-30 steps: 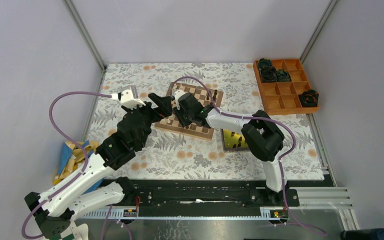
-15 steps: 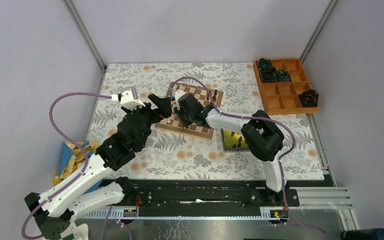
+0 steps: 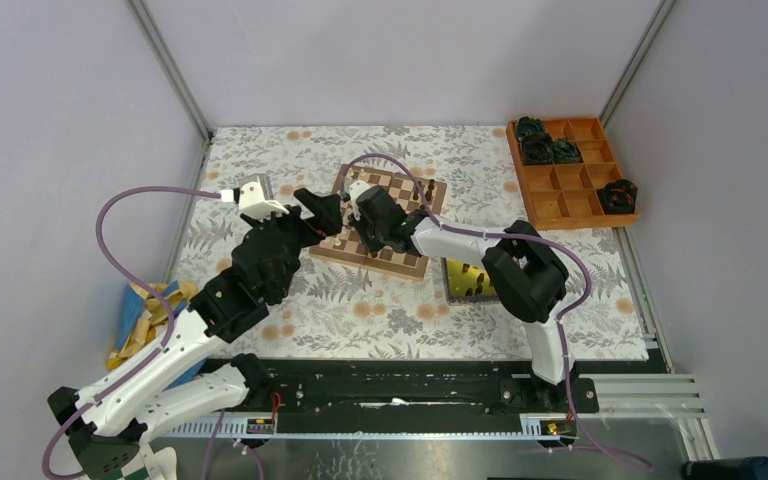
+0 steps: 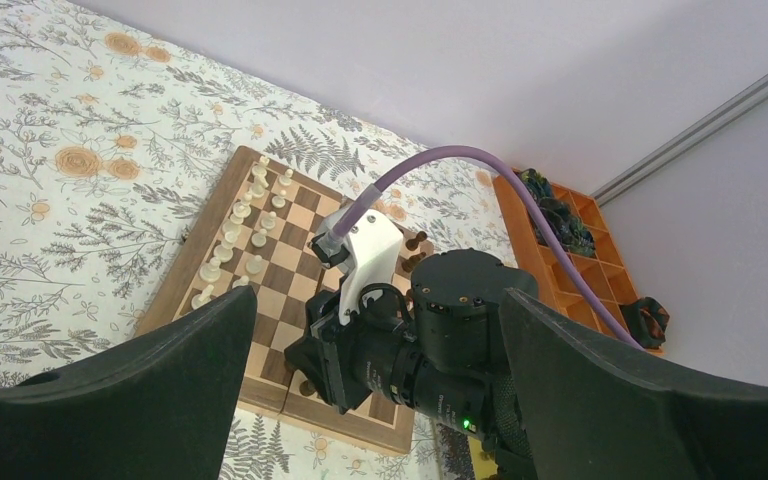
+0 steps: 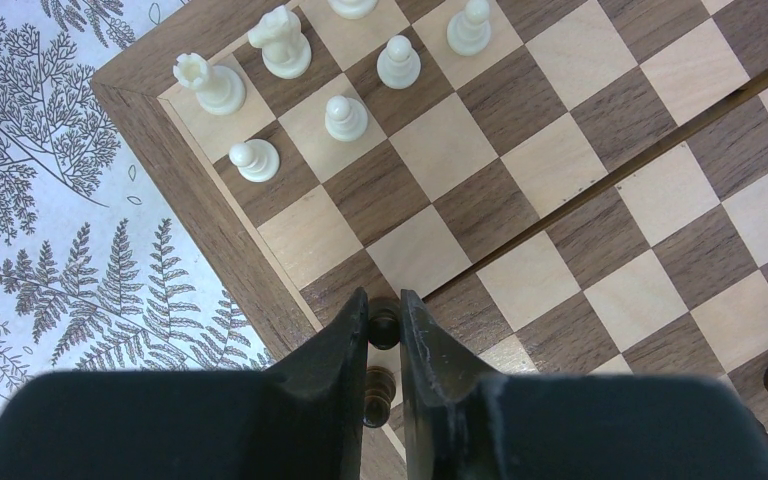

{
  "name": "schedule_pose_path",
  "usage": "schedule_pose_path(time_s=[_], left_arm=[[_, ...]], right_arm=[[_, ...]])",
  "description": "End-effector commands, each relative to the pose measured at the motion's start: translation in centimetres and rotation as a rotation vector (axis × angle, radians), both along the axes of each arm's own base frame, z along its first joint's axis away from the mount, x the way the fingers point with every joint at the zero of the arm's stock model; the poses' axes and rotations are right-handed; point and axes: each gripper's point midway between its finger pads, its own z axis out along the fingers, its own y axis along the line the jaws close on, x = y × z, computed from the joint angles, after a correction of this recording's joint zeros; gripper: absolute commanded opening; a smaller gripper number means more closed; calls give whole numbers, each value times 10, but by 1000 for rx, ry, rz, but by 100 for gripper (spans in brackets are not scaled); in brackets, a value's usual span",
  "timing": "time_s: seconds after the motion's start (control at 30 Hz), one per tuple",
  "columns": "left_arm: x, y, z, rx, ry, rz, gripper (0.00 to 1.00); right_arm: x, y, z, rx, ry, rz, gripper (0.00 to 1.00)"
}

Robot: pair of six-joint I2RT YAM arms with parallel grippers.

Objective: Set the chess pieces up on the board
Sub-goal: Pick up the chess piece from the chessboard.

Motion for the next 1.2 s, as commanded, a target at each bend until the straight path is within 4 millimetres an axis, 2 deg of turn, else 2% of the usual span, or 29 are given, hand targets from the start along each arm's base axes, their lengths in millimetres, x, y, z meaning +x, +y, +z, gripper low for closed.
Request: schedule_pose_path(time_s=[0.0,0.37,0.73,0.93,1.17], left_arm=[[0,4,3,-9,-15,21,99],[-1,5,5,-18,-18,22,99],[-1,8,6,-14,-23,33,99],[-2,9,5,-12,-21,33,99],[-3,9,4,-9,-20,34,99]], right_arm=[[5,8,23,42,-44,-7,12],[12,6,38,49,-83,-34,10],[28,2,56,53,-144,-108,10],[45,-5,63,49,-169,-182,10],[81,-34,65,48,-171,-316,10]])
